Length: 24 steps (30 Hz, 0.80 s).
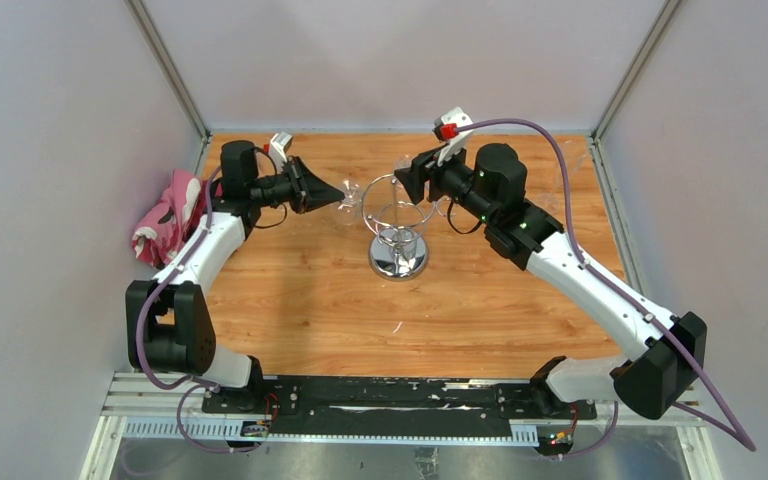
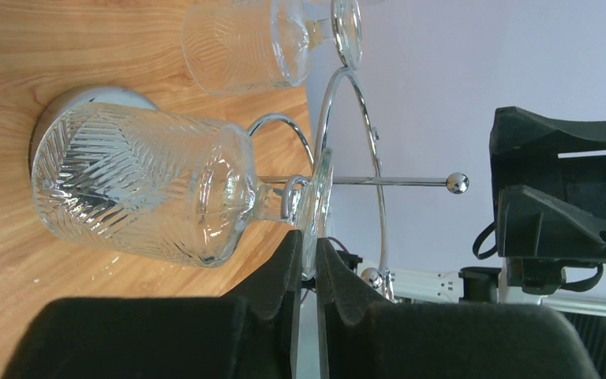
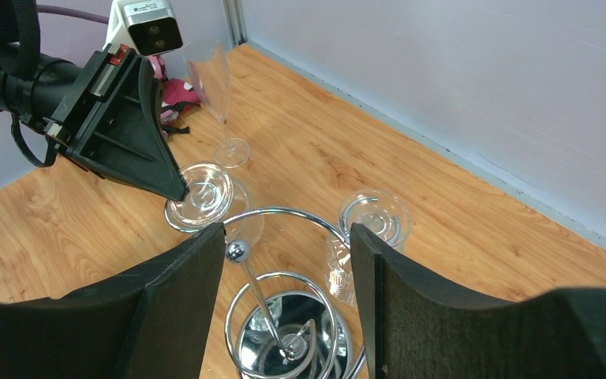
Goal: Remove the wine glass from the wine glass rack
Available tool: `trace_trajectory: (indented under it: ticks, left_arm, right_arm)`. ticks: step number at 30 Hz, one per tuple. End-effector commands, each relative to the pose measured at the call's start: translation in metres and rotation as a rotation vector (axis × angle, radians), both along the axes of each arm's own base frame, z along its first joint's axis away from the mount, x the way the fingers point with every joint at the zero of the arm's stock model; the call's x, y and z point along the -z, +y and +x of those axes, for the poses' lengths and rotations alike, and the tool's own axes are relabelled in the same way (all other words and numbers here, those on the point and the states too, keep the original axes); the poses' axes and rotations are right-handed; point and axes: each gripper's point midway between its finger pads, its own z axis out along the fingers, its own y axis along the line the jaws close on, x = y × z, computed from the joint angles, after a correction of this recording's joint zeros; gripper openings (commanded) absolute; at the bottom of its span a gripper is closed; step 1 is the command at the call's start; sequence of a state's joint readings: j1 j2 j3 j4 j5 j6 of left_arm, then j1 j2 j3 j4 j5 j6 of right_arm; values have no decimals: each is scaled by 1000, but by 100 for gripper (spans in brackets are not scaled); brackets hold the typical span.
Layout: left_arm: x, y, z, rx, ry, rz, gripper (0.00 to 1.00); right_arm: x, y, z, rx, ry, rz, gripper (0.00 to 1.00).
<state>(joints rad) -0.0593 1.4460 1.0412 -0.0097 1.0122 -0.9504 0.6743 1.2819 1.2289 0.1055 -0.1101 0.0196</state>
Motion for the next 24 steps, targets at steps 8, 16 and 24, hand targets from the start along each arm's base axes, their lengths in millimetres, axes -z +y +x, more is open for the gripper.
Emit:
trace_trajectory:
  ticks: [8,16,24]
  left_arm:
    - [5,10,13,-56,-21,6,0]
    - [-12,16,10,-89,-58,-18,0]
    - [-24,20,7,-109,-53,-66,0]
  right_arm:
    - [1,10,-5,-38,-2,19,64]
    - [3,11,-4,-39,3,19,64]
    - [4,13,-4,-45,5,19,64]
